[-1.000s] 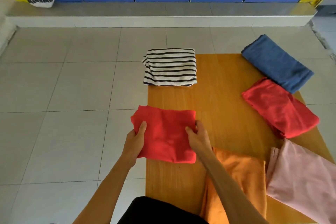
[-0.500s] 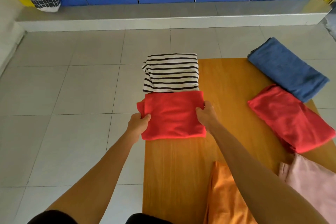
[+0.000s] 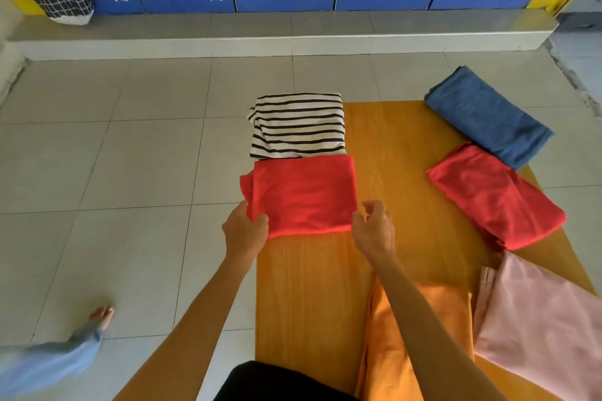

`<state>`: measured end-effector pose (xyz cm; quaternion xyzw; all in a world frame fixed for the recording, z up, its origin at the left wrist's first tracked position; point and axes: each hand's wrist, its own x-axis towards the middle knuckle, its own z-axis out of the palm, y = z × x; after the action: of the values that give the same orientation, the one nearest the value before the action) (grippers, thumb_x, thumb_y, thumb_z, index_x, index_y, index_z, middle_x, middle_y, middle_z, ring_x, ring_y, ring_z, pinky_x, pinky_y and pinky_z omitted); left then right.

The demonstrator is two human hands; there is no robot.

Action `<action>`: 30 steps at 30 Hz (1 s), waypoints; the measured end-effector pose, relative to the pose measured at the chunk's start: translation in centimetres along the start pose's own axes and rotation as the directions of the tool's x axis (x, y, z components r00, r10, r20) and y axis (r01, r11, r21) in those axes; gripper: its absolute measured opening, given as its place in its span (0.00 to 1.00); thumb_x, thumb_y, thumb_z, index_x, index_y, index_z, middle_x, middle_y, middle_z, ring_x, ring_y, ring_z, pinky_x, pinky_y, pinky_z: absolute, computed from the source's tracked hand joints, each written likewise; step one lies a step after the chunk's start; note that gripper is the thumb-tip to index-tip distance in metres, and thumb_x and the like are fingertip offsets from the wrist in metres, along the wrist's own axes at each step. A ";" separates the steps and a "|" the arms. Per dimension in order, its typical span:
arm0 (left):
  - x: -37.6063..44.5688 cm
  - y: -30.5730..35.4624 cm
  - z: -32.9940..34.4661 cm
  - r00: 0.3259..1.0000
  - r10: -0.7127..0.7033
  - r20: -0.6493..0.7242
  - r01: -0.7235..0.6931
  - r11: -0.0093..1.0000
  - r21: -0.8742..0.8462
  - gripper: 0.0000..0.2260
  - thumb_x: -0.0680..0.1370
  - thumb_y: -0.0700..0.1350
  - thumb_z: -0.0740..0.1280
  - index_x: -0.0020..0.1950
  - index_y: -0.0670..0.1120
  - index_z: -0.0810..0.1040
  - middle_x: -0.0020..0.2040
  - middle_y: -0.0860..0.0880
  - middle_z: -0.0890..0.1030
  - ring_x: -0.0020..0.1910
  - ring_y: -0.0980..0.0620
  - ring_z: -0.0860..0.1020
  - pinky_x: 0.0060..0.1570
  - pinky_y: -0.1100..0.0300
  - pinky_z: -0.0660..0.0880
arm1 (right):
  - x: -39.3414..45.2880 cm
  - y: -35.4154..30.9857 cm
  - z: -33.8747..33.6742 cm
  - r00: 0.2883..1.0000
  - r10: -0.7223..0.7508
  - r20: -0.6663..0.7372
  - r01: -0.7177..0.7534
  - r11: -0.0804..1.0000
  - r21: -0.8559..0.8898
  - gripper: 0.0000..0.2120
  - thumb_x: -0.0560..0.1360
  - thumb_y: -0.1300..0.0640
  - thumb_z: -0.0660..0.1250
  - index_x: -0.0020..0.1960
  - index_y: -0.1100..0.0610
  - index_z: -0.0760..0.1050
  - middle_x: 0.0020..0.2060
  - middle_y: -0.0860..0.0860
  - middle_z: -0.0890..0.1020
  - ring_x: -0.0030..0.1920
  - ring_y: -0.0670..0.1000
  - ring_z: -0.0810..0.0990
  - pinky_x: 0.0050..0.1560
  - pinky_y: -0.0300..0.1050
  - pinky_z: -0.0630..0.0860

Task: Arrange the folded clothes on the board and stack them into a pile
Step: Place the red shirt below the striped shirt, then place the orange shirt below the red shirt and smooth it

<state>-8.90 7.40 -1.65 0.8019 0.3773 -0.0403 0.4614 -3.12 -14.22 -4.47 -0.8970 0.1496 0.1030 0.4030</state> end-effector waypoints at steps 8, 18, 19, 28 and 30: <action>-5.4 -0.1 3.5 0.937 0.342 0.073 -0.347 0.935 0.071 0.17 0.74 0.40 0.66 0.63 0.43 0.77 0.62 0.46 0.78 0.63 0.47 0.75 0.64 0.48 0.72 | -9.5 5.1 -2.2 0.994 -0.033 -0.102 0.035 0.999 0.025 0.13 0.77 0.59 0.67 0.61 0.57 0.77 0.55 0.57 0.79 0.59 0.58 0.76 0.59 0.48 0.70; -13.2 1.0 15.3 0.449 0.547 0.706 -0.798 0.602 0.041 0.18 0.78 0.40 0.61 0.68 0.49 0.75 0.69 0.48 0.74 0.70 0.51 0.70 0.70 0.59 0.64 | -18.9 15.1 -7.4 0.886 0.213 -0.411 -0.230 0.973 0.009 0.10 0.76 0.60 0.70 0.58 0.56 0.79 0.63 0.57 0.76 0.62 0.61 0.74 0.58 0.52 0.73; -13.8 0.9 16.4 0.399 0.533 0.746 -0.830 0.556 0.047 0.18 0.79 0.41 0.61 0.69 0.50 0.74 0.71 0.47 0.72 0.71 0.51 0.68 0.71 0.57 0.63 | -19.7 16.2 -7.8 0.851 0.280 -0.444 -0.285 0.957 0.057 0.12 0.76 0.61 0.70 0.59 0.58 0.78 0.64 0.58 0.74 0.63 0.62 0.73 0.61 0.55 0.72; -13.3 -3.6 16.5 0.380 0.481 0.790 -0.917 0.306 0.255 0.26 0.79 0.53 0.61 0.77 0.54 0.59 0.80 0.49 0.55 0.79 0.51 0.50 0.75 0.48 0.49 | -24.6 19.7 -7.8 0.605 0.782 -0.146 -0.694 0.609 0.385 0.23 0.78 0.41 0.65 0.65 0.57 0.69 0.48 0.55 0.85 0.43 0.53 0.84 0.50 0.54 0.83; -13.2 -4.7 15.0 0.452 0.494 0.743 -0.885 0.351 0.305 0.26 0.79 0.53 0.61 0.77 0.54 0.58 0.80 0.49 0.54 0.79 0.51 0.50 0.75 0.48 0.49 | -24.8 19.5 -7.1 0.659 0.751 -0.045 -0.674 0.616 0.408 0.21 0.78 0.39 0.64 0.56 0.57 0.74 0.37 0.52 0.86 0.37 0.52 0.87 0.45 0.51 0.85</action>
<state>-17.02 -10.27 -8.07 0.9418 -0.2063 -0.1806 0.1943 -32.64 -27.26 -5.72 -0.6789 0.5530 0.1303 0.4651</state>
